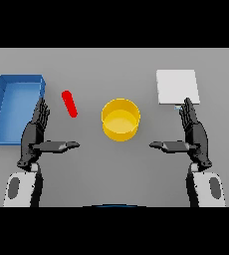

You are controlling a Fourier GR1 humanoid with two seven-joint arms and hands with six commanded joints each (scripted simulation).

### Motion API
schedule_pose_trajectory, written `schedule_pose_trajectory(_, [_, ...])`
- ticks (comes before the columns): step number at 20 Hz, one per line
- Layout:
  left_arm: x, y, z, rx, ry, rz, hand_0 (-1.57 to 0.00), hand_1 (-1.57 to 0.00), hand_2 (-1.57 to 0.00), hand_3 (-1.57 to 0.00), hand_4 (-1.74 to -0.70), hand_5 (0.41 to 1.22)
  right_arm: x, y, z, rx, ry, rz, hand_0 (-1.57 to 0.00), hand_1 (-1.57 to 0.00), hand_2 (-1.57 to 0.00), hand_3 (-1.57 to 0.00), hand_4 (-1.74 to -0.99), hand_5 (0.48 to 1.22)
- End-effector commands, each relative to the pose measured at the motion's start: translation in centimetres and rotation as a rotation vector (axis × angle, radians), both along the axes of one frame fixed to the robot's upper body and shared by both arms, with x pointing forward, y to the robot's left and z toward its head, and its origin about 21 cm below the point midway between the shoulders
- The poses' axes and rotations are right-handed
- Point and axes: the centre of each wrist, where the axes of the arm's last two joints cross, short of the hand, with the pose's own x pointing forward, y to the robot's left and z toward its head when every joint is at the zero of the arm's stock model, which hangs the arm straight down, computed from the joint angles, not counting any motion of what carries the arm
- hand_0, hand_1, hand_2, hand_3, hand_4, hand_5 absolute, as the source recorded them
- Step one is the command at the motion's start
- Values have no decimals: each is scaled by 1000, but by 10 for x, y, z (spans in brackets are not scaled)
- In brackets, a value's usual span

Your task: Pick up the red beaker and tilt it to pour out 1 green nut into yellow bowl. Pick up the yellow bowl and place it on the metallic measuring scale.

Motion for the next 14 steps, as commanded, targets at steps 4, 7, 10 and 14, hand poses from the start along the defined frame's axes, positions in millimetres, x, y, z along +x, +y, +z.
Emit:
schedule_pose_trajectory(4, [-3, 1, -1, 0, -3, 0, 1, 1, 1, 1, -1202, 677, 0, 5, 0, 2, -1, 2, 1, 1, 1, 1, -1177, 572])
schedule_pose_trajectory(7, [-13, 4, 3, 64, -34, -37, 1, 1, 1, 1, -1202, 677, -4, 5, 4, -121, -40, 10, 1, 1, 1, 1, -1177, 572])
schedule_pose_trajectory(10, [-25, 0, 11, 131, -51, -80, 1, 1, 1, 1, -1201, 674, -14, 2, 10, -228, -84, 49, 1, 1, 1, 1, -1190, 579])
schedule_pose_trajectory(14, [-27, 1, 18, 155, -28, -84, 1, 1, 1, 1, -1184, 660, -15, 4, 8, -232, -60, 62, 1, 1, 1, 1, -1206, 585])
